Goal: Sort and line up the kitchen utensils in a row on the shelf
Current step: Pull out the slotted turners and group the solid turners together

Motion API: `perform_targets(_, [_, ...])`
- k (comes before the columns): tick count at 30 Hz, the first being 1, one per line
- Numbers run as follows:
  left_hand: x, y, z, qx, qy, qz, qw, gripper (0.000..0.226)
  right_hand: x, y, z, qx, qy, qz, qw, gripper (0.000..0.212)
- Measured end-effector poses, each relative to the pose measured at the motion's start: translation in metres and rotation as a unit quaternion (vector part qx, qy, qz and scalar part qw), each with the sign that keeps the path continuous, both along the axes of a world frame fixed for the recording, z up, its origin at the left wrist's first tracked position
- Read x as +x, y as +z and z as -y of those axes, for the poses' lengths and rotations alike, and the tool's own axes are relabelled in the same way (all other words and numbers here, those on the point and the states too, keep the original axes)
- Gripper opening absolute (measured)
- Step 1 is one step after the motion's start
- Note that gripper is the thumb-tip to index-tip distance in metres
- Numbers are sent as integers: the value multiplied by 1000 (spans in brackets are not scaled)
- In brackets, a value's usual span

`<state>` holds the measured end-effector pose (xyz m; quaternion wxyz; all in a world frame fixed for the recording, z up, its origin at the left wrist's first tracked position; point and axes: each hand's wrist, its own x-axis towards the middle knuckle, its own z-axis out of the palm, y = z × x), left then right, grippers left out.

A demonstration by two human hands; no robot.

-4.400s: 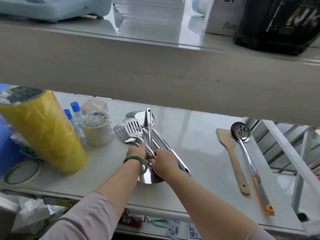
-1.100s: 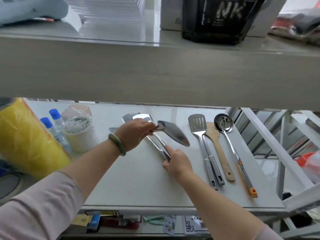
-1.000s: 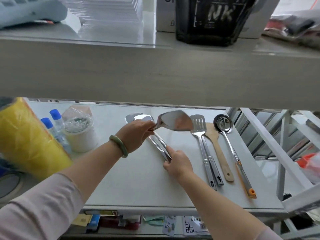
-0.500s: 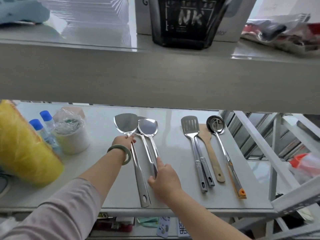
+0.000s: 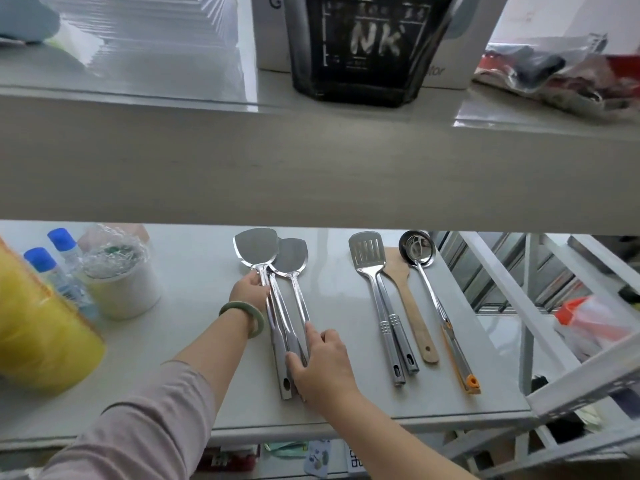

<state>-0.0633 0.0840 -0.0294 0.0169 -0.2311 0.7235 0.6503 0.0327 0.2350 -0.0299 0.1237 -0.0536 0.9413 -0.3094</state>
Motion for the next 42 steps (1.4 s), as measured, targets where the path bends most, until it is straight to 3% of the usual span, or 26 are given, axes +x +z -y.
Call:
perform_targets(3, [11,-10,1,-20,-55,-11,998,56,-1,-5,5,14,9,1,1000,74])
perform_targets(7, [47,-19,-18,7,-23,-3,1000,48,-4,-9,13,14,7,-4,1000,72])
perform_targets(14, [93,-33,-42,-51,-5,1,999,51,-2,-14,20,12,-9,-44,999,52])
perform_targets(20, [80,-31,-41,-83,-78,16,993,53,-9,-12,16,-45,-61,-45,996,36])
perform_targets(28, [59,-15,-89,-56,-115,-2,992,50,-27,-8,-25,-36,-116,-29,992,41])
perform_targets(32, [50,-10,-117,-68,-122,4,990,54,-30,4,-55,-5,-74,-18,997,51])
perform_targets(35, [47,-8,-136,-101,-127,0,987,48,-27,14,-86,-10,-51,-100,994,50])
perform_targets(38, [43,-7,-152,-139,-124,-5,982,40,-39,10,-137,41,-121,-194,973,50])
perform_targets(40, [41,-8,-159,-167,-108,-5,980,38,-46,9,-173,97,-165,-126,973,50])
perform_targets(42, [40,-8,-166,-193,-105,1,975,50,-47,7,-200,85,-170,-56,980,48])
